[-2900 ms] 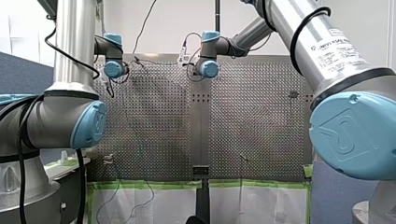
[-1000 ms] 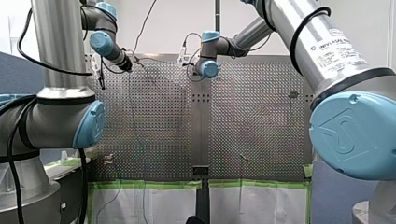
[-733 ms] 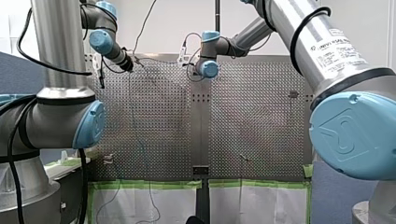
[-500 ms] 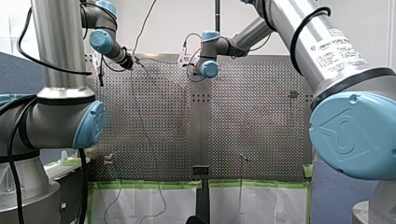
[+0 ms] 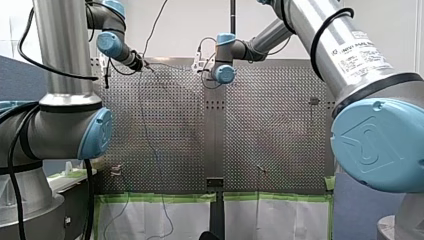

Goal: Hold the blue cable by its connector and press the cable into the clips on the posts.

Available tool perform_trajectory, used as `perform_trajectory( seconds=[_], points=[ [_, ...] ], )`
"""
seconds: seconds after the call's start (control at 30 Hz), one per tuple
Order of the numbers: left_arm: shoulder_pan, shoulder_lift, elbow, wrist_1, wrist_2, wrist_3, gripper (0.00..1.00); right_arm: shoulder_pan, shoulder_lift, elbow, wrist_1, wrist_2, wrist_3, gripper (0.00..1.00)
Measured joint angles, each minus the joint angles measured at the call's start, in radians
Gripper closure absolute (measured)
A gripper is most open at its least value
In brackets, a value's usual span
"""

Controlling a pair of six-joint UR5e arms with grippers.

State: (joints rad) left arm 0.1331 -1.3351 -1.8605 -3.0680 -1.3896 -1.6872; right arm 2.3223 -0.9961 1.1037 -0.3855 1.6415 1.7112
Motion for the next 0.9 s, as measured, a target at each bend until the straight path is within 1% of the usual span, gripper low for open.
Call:
perform_trajectory(
  seconds=[0.13, 0.23, 0.9],
  points=[
    [-0.001, 0.002, 0.005, 0.012, 0.000, 0.033, 0.00, 0.000, 0.001, 0.000, 0.001, 0.001, 0.000, 1.00],
    [-0.003, 0.003, 0.008, 0.020, 0.001, 0.044, 0.00, -0.001, 0.001, 0.000, 0.002, 0.002, 0.000, 1.00],
    [-0.021, 0.003, 0.012, 0.023, -0.002, 0.049, 0.00, -0.003, 0.005, 0.000, 0.000, 0.001, 0.000, 1.00]
  ],
)
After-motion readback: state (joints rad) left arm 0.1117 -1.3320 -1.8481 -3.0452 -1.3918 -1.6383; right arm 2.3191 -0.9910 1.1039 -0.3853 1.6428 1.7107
